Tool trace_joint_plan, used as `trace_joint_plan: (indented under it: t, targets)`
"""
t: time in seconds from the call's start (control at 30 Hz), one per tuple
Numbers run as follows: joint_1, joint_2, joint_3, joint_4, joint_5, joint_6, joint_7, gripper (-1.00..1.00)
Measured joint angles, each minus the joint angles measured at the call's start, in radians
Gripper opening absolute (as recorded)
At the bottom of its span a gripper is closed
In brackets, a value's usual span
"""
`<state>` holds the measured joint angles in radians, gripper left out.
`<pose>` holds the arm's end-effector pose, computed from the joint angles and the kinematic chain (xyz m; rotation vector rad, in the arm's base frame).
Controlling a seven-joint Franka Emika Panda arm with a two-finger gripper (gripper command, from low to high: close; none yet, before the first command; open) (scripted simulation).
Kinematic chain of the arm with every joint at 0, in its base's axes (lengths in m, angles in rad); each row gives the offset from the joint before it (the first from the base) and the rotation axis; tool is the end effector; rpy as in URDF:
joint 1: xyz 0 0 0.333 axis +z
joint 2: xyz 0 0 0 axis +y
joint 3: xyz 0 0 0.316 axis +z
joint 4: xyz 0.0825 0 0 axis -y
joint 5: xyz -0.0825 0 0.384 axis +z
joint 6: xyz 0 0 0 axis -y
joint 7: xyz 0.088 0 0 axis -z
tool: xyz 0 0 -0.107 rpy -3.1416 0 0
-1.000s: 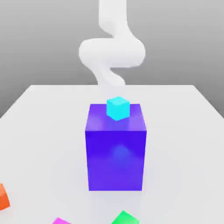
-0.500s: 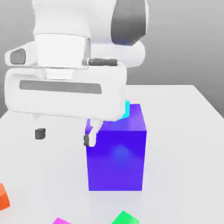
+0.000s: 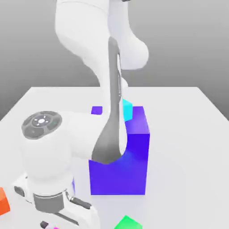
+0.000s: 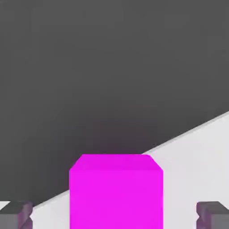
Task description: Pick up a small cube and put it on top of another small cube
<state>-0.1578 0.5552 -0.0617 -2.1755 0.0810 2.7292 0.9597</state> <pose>0.5394 -0.1249 0.1325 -2.5529 1.8306 -0.0008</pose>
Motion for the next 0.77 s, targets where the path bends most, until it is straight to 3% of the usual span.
trace_joint_plan:
  t: [0.17,0.33,0.5,0.63,0.67,0.77]
  targets:
    - [-0.001,0.012,0.002,0.003,0.002,0.010,-0.001,-1.00]
    - [0.012,-0.122,-0.012,-0.028,-0.015,-0.094,0.010,-1.00]
    - [0.133,-0.277,0.079,-0.114,-0.078,-0.162,-0.007,-1.00]
    - [0.174,-0.200,0.099,-0.128,-0.107,-0.071,-0.004,-1.00]
    - [0.177,-0.180,0.099,-0.128,-0.110,-0.051,-0.002,1.00]
    - [0.177,-0.180,0.099,-0.128,-0.110,-0.051,-0.002,1.00]
